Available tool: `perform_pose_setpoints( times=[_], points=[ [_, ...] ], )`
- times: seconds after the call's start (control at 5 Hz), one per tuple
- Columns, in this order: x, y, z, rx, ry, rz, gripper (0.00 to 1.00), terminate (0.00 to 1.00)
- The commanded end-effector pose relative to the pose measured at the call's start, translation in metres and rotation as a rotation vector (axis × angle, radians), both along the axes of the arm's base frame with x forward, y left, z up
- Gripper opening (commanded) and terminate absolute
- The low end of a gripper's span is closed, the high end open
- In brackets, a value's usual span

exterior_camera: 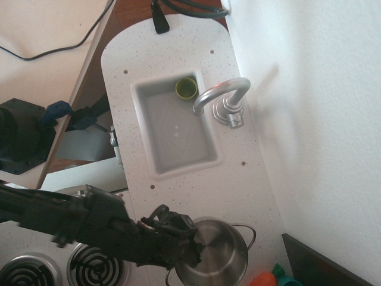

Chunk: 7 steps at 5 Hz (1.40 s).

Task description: Pick up pot

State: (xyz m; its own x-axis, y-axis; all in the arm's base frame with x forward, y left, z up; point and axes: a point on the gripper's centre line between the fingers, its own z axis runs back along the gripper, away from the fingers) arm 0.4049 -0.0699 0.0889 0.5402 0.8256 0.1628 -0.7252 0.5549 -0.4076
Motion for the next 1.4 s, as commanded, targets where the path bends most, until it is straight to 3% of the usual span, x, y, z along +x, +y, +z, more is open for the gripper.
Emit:
perform_pose_setpoints(
  times=[0.0,0.2,0.4,1.2],
  points=[
    [0.001,-0.001,0.009,-0.020,0.130,0.031,1.00,0.00],
    [0.003,-0.003,0.003,-0.031,0.160,0.016,1.00,0.00],
    [0.003,-0.004,-0.004,-0.055,0.148,0.003,0.00,0.00],
    [0.002,-0.016,0.002,-0.041,0.114,-0.012,0.00,0.00]
  ],
)
